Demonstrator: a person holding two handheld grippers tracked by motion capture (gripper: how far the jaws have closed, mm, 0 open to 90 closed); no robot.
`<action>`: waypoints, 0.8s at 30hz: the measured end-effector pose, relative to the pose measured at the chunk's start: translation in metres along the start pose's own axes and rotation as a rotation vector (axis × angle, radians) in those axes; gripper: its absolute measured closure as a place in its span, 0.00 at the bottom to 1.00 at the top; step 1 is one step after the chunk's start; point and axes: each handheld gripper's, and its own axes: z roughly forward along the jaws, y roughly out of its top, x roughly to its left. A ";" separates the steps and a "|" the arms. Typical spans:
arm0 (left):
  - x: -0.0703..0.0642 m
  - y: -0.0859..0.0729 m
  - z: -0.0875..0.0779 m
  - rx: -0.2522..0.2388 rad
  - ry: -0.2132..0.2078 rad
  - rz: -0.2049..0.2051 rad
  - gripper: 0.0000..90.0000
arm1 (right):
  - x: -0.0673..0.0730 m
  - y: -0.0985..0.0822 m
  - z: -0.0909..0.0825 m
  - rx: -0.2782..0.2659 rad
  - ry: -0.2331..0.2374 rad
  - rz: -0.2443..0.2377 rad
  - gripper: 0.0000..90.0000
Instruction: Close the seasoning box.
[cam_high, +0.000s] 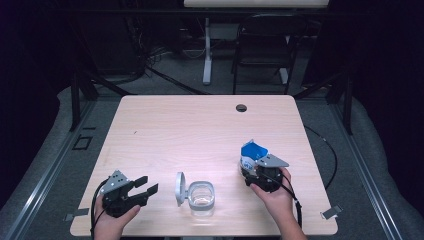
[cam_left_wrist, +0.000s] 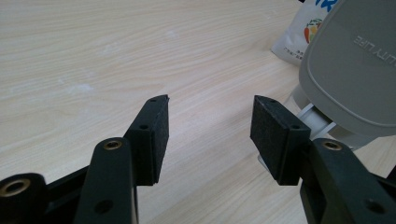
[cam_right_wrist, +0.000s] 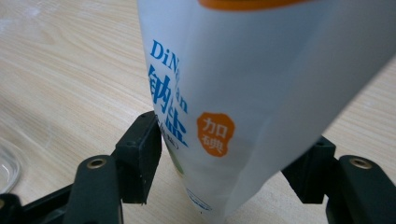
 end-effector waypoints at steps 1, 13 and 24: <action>0.000 0.000 0.000 0.001 0.001 -0.001 0.53 | 0.000 0.000 0.000 -0.004 0.000 0.002 0.41; 0.002 0.000 -0.001 -0.007 0.004 -0.010 0.53 | -0.007 0.000 -0.003 0.009 0.057 -0.054 0.47; 0.003 -0.001 -0.001 -0.010 0.005 -0.010 0.53 | -0.011 -0.008 -0.018 0.021 0.117 -0.099 0.48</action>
